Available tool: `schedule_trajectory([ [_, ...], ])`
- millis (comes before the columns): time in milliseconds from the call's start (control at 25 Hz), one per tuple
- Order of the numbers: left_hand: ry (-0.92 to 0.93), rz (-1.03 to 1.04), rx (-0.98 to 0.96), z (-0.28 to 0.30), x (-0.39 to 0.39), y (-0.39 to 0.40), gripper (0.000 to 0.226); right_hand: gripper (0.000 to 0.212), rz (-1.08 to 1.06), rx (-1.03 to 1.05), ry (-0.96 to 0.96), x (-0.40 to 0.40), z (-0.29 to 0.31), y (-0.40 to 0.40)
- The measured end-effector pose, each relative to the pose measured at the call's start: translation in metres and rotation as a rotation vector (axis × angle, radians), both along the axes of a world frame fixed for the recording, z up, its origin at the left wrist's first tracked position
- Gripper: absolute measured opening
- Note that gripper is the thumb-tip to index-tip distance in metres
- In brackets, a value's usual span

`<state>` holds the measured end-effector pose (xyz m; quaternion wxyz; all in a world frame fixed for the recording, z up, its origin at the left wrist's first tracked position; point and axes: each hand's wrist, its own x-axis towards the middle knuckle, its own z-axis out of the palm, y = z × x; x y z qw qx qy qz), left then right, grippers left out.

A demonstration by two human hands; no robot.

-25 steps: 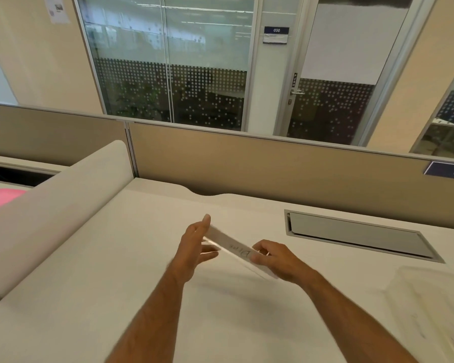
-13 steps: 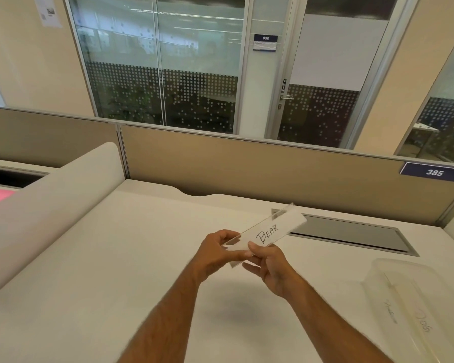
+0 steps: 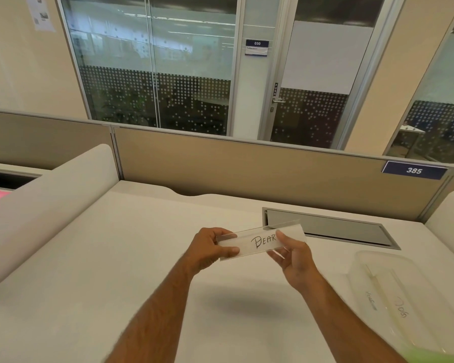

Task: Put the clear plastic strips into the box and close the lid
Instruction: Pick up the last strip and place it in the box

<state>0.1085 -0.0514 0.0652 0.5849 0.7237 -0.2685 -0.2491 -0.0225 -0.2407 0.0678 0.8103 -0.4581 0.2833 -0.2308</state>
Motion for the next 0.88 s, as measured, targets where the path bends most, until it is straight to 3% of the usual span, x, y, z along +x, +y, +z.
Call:
schedule_trajectory([
  [160,-0.007,-0.001,0.008,-0.001,-0.005,0.002,0.038,0.032,-0.084,0.031,-0.059,-0.021,0.007,-0.022],
  [440,-0.027,-0.007,0.04,0.002,-0.012,0.005,0.035,0.032,-0.054,-0.161,0.037,-0.039,0.011,-0.032],
  [520,-0.043,-0.009,0.065,0.003,-0.013,0.007,0.035,0.036,-0.017,-0.375,0.1,-0.042,0.015,-0.035],
  [720,-0.095,-0.021,0.125,0.007,-0.022,0.007,0.038,0.055,0.323,-1.207,0.435,-0.043,0.034,-0.034],
  [880,-0.136,-0.056,0.153,0.01,-0.033,0.002,0.039,0.066,0.615,-1.536,0.659,-0.036,0.052,-0.022],
])
